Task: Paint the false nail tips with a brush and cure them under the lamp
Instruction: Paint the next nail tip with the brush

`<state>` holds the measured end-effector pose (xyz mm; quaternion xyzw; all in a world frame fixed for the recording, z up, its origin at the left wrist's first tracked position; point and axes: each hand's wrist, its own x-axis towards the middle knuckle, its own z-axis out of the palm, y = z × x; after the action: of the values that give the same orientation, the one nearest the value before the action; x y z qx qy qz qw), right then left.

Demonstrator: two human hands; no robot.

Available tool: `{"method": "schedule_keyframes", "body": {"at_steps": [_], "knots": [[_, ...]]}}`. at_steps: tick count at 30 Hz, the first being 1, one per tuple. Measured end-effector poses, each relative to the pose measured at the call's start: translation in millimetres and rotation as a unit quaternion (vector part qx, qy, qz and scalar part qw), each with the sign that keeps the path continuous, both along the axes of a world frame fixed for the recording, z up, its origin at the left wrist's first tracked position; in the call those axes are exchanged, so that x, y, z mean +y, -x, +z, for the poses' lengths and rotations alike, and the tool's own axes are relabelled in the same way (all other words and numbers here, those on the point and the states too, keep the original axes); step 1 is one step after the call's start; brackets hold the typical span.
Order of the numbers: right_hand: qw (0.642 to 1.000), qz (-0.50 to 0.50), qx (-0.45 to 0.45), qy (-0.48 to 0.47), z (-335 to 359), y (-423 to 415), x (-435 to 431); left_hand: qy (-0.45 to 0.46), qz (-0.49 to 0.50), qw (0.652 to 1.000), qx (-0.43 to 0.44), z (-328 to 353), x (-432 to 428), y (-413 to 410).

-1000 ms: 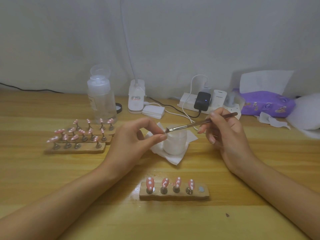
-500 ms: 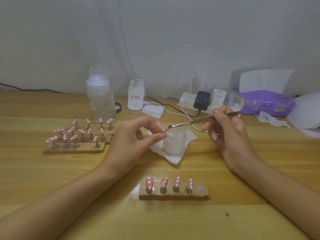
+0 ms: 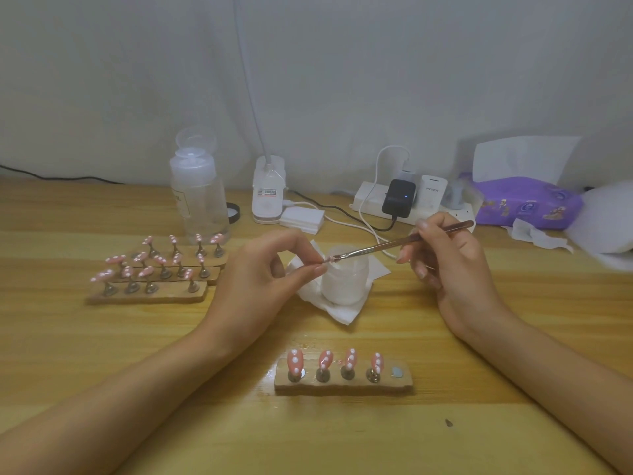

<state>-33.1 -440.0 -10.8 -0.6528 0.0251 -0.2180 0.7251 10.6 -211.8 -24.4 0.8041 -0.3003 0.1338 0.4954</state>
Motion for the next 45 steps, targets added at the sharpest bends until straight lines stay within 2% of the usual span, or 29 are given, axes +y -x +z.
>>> {"method": "schedule_keyframes", "body": {"at_steps": [5,10,14,19,23,27,31,36,40,45], "knots": [[0.999,0.03,-0.019,0.003,-0.4,0.6,0.1,-0.002,0.001,1.0,-0.008,-0.3,-0.5,0.5],[1.0,0.004,-0.007,-0.003,-1.1,-1.0,-1.4,-0.002,-0.003,1.0,-0.018,-0.4,-0.5,1.8],[0.999,0.037,-0.026,0.005,-0.8,-0.2,-0.7,-0.007,-0.002,1.0,-0.022,-0.2,-0.7,1.8],[1.0,0.011,-0.008,-0.005,-0.6,-1.5,-1.1,-0.005,-0.003,1.0,-0.024,0.0,-0.6,2.2],[0.999,0.038,-0.023,0.008,-0.6,-0.3,-0.2,-0.005,-0.002,1.0,-0.022,0.0,-0.4,2.3],[1.0,0.009,-0.005,-0.001,-1.1,-1.8,-1.2,-0.002,0.0,1.0,-0.018,-0.1,-0.9,2.7],[0.999,0.038,-0.023,0.004,-1.3,-0.4,-1.3,-0.002,-0.002,1.0,-0.016,0.0,-1.2,2.4],[1.0,0.007,-0.008,-0.008,-1.5,-2.2,-2.2,-0.001,-0.004,1.0,-0.011,-0.1,-1.6,2.2],[0.999,0.036,-0.029,0.007,-2.3,-1.3,-2.0,-0.003,-0.003,1.0,-0.01,-0.1,-0.6,1.7],[1.0,-0.001,-0.011,-0.006,-2.0,-2.3,-2.7,0.001,-0.012,1.0,-0.004,-0.2,-1.1,1.3]]}}
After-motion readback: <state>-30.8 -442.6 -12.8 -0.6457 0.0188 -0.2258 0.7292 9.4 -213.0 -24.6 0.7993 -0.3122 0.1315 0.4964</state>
